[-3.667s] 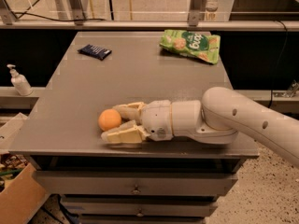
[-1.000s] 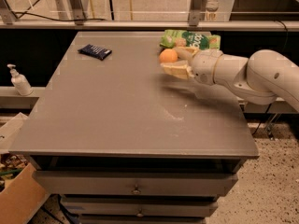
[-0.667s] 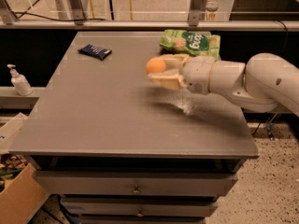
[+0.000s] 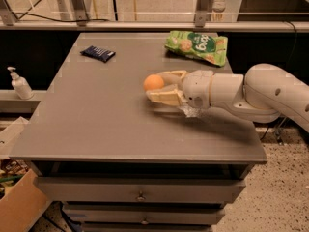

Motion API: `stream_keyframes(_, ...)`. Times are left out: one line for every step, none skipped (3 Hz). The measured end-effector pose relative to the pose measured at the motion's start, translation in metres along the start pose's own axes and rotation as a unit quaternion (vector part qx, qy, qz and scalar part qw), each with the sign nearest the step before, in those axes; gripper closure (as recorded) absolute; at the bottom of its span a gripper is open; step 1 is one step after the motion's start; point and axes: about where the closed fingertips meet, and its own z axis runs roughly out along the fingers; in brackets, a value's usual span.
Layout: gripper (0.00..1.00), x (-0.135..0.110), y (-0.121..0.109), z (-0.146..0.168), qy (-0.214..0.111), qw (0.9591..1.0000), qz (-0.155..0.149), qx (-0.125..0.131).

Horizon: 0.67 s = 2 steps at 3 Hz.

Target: Move orange near green rice chip bag

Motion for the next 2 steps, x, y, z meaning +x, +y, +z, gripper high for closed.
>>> stream_keyframes(1.00,0.018,-0.020,-0.005,0.012,0.9994,0.025,0.023)
stream_keyframes(1.00,0.033,-0.046,-0.022,0.016,0.9971,0.044,0.059)
